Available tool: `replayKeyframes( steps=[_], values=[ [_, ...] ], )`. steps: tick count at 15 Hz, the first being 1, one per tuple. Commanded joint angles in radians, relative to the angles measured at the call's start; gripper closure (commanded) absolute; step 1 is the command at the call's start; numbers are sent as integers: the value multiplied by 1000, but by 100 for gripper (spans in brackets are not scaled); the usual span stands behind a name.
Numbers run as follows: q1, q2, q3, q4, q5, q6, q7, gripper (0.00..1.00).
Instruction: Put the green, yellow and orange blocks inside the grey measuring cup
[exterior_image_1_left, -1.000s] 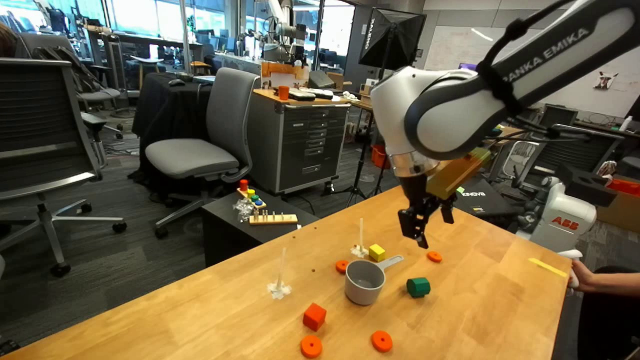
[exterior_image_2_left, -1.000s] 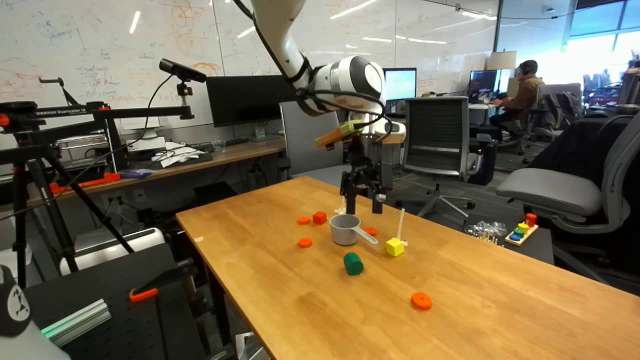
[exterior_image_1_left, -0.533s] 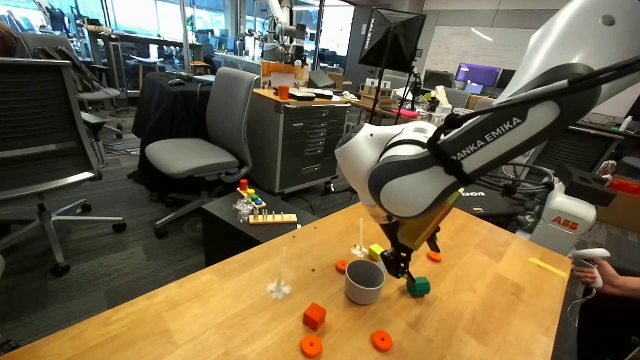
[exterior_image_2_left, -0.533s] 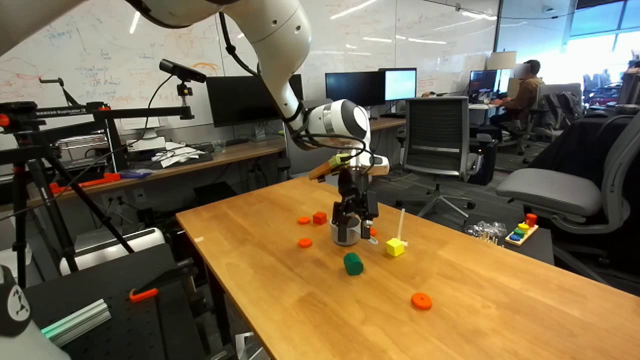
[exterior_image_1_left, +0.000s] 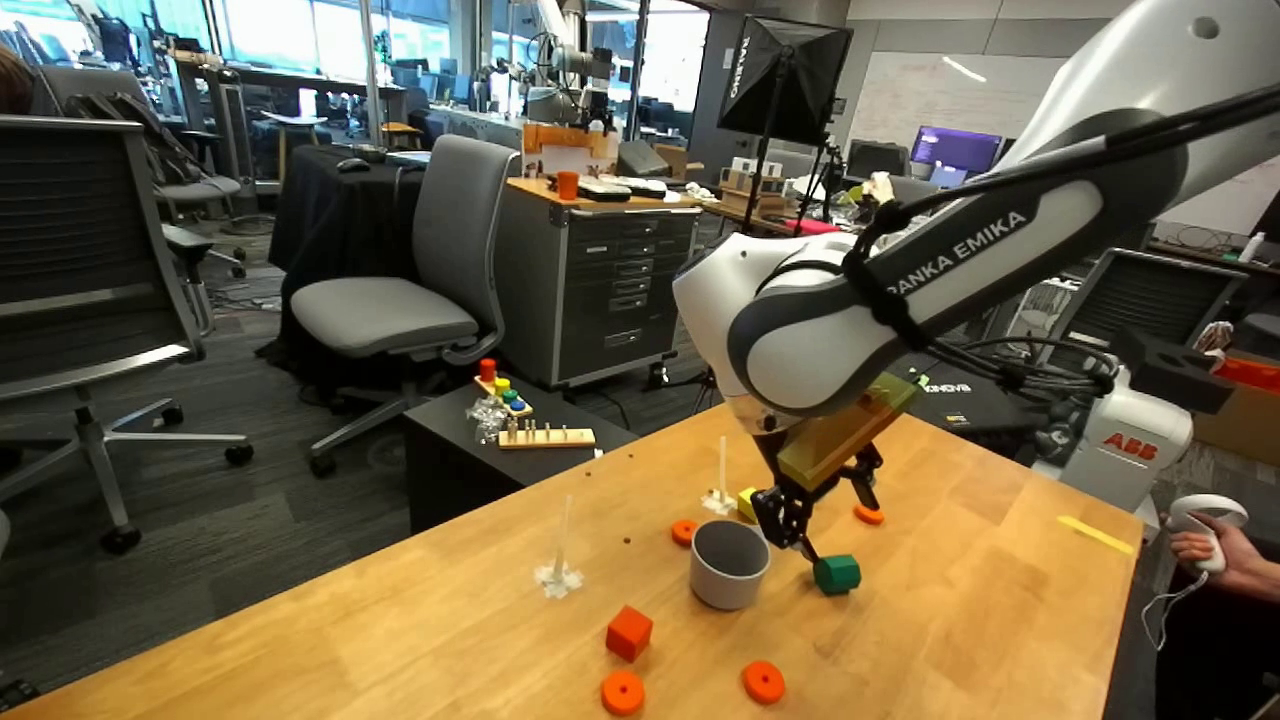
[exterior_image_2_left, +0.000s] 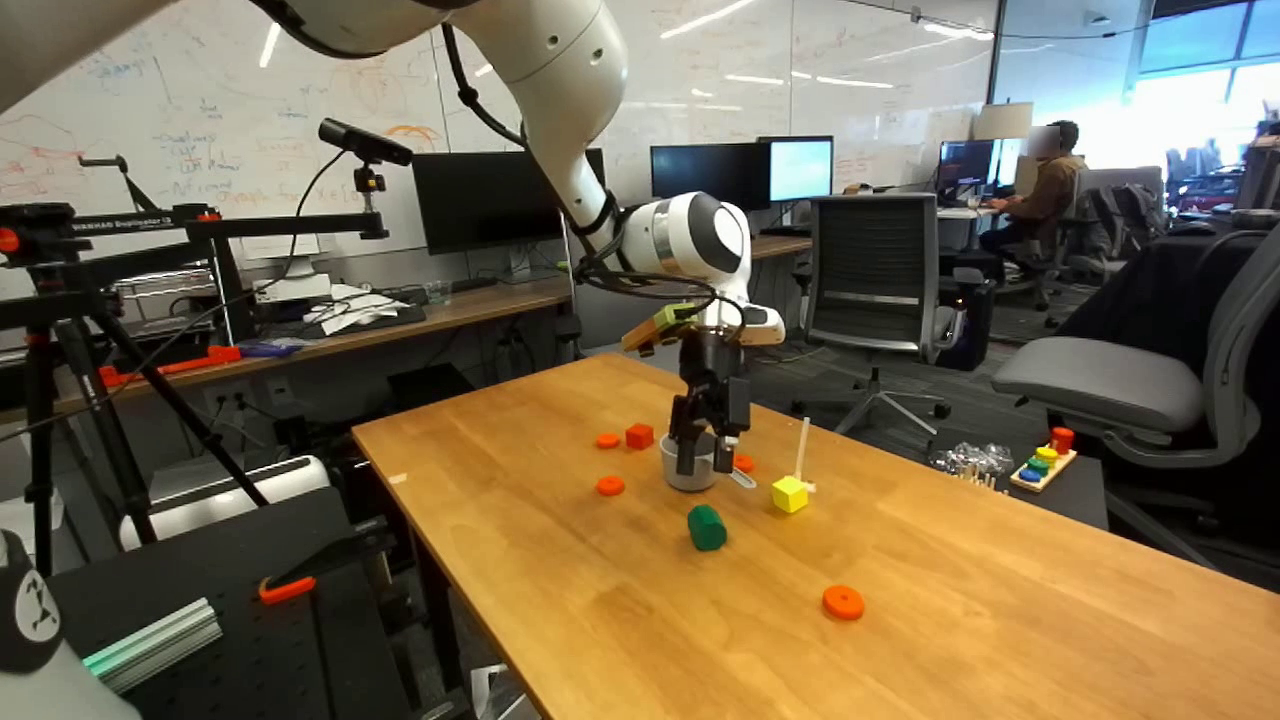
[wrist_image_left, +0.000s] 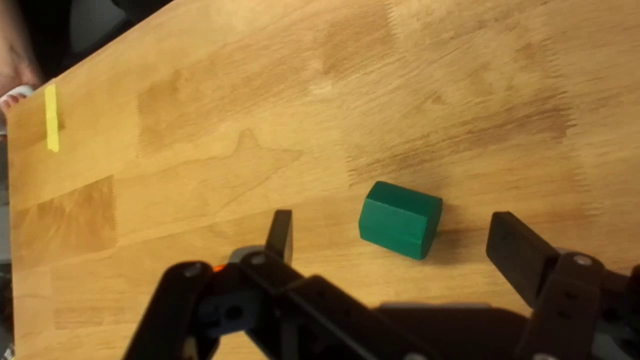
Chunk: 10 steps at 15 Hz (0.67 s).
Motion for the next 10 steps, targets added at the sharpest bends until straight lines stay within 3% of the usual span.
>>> replayKeyframes(
  steps=[1,5,10],
  values=[
    [-48,-23,26,-8,90,13,-43,0],
    [-80,-28,35,-15,148,57,-111,0],
    [-162,-33,105,-20,261,119,-337,0]
  ],
)
